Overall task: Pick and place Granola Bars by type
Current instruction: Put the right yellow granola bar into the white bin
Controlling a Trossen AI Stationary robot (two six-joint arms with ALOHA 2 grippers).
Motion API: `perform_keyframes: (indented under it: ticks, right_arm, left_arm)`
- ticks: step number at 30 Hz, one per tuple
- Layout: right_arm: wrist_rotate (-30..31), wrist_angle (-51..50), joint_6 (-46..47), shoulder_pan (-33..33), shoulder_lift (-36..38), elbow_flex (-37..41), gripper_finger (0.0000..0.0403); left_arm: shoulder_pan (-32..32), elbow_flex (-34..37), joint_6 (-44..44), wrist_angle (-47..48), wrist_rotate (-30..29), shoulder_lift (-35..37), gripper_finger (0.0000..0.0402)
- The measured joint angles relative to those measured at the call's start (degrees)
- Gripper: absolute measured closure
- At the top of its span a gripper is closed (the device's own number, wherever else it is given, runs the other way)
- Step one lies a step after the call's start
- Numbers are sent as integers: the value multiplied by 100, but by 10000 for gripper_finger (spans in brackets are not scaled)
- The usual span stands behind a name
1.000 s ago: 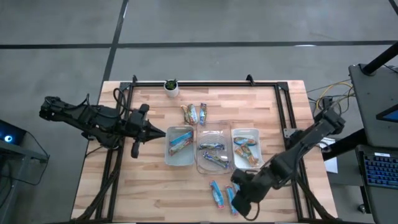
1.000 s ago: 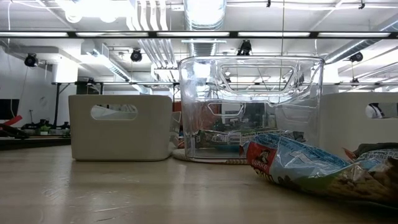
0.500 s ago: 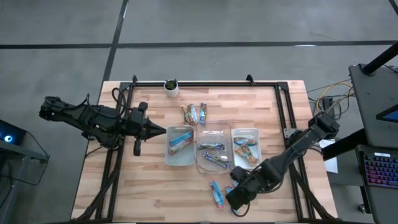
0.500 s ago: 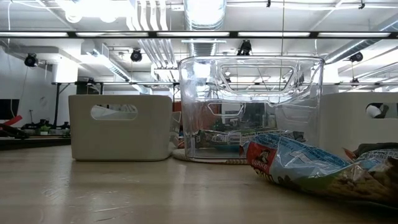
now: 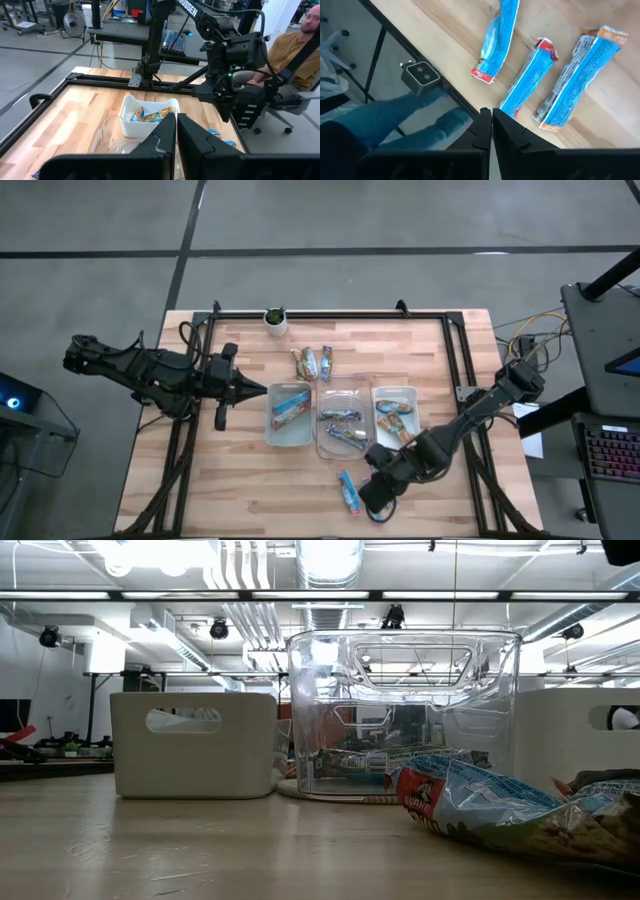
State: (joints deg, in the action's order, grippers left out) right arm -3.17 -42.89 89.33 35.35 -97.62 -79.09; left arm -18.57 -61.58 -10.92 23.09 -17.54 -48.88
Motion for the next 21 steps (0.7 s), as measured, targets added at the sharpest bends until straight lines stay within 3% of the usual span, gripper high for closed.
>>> perform_keyframes:
  ticks: [11, 17, 21]
  right_arm:
    - [26, -73, 224, 0, 26, 0, 394]
    - [7, -633, 787, 0, -41, 9, 394]
    - [-12, -617, 799, 0, -57, 13, 377]
  left_arm:
    - [0, 0, -13, 4, 2, 0, 402]
    - [0, 0, -15, 7, 2, 0, 402]
    - [0, 0, -16, 24, 3, 0, 402]
